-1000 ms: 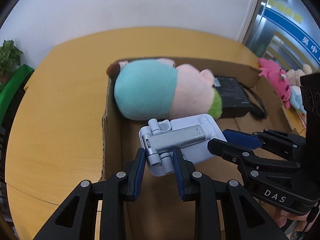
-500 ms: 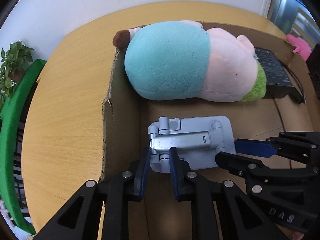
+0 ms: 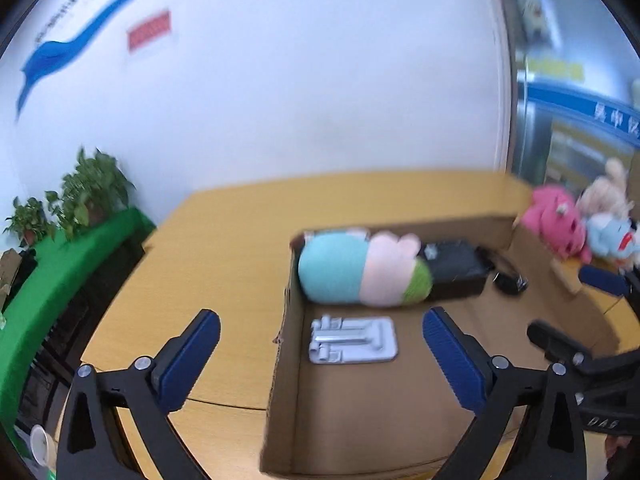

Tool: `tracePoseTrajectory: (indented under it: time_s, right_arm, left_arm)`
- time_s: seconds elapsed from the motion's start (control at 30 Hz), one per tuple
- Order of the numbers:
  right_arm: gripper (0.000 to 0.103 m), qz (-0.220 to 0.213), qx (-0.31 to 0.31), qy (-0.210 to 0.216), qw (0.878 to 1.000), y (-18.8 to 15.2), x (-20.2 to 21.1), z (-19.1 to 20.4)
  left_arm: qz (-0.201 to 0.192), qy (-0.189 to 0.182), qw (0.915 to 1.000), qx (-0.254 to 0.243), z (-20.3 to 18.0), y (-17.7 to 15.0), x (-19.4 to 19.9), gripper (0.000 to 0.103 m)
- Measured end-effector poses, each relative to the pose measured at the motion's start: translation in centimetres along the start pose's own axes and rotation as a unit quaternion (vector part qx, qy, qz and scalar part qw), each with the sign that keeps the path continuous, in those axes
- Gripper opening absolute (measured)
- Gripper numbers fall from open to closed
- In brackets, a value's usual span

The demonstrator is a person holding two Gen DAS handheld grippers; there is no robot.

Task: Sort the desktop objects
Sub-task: 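Open the left gripper to release the stand and withdraw it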

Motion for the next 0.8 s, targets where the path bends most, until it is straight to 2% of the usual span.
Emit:
tracePoseTrajectory:
  time_s: [0.07, 0.13, 0.27, 0.53, 0.63, 0.8]
  right_arm:
    - [0.091, -0.013, -0.002, -0.045, 0.999, -2.0, 2.8, 0.0]
    - [0.091, -0.014, -0.026, -0.052, 0.998, -3.8, 4.7, -0.7]
    - [0.091, -0.01, -0.059, -0.052, 0.997, -5.5, 6.5, -0.9]
    - [0.091, -0.012, -0.056, -0.062, 0.996, -6.5, 9.0, -0.7]
    - [0.091, -0.015, -0.052, -0.061, 0.997, -6.6, 9.2, -0.5]
    - [0.091, -0.011, -0.052, -0.052, 0.997, -6.8, 8.9, -0.3]
  left_arm:
    - [-0.017, -0.029, 0.9994, 0.013, -1.1, -0.7, 2.2, 0.103]
    - [-0.019, -0.04, 0.9988, 0.018, -2.0, -1.7, 3.7, 0.103]
    - [-0.011, -0.049, 0.9987, 0.009, -3.6, -3.4, 4.9, 0.103]
    - [0.002, -0.042, 0.999, 0.011, -4.9, -5.0, 5.8, 0.103]
    - [0.005, -0.016, 0.9998, 0.007, -5.1, -5.0, 5.8, 0.103]
    - [0.017, -0.022, 0.9996, 0.004, -5.2, -5.5, 5.7, 0.103]
Point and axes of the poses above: each gripper's, at about its wrist camera, not at the fingertips, and x roughly against the way its jaws point, z to its left, y to its top, the point moved 2 cm from there along -x, roughly the way its jaws point, and after that the axes turned 15 degrees about x, right-handed, at the moved point
